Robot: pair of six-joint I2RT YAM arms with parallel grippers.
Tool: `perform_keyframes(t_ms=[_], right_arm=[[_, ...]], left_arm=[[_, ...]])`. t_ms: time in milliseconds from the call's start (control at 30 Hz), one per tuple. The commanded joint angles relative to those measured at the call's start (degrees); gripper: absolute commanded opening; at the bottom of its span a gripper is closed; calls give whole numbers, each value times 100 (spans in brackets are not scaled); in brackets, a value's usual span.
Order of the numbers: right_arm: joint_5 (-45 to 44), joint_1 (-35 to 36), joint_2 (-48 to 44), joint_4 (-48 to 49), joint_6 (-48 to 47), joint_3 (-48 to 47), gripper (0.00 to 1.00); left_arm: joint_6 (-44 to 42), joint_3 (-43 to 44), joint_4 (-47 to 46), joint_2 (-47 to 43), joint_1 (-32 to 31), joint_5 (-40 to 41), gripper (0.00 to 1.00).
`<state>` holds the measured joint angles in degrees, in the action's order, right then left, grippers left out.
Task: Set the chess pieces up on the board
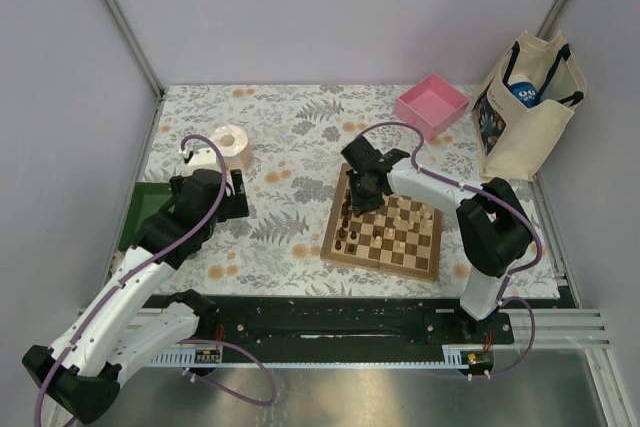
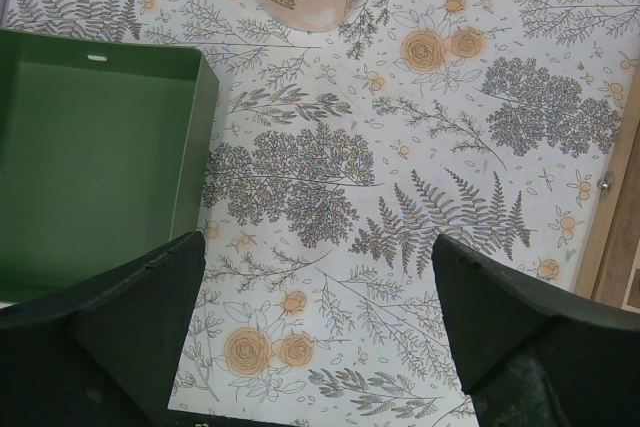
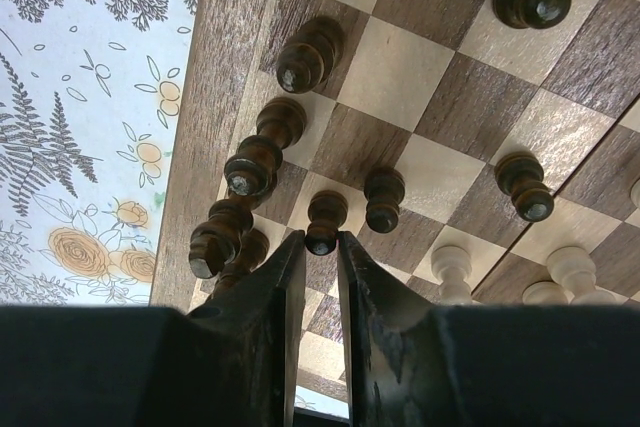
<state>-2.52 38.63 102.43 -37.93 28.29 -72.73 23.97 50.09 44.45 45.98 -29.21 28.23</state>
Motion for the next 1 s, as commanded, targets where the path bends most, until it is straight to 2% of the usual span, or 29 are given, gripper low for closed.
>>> perform_keyframes(t_ms=[0,167,600,967], right_arm=[[-73,57,-144,58,-17,-93,27],[-12,127,-250,41,-26,-48,23],[6,320,-645,5,80,399,24],[112,399,-558,14,97,409,24]], left_arm=[[-50,-25,-85,17,30,-89,99],[-41,-25,-85,17,30,-98,99],[-32,-16,-85,43,38,-133,99],[-32,-16,-85,17,47,-133,99]])
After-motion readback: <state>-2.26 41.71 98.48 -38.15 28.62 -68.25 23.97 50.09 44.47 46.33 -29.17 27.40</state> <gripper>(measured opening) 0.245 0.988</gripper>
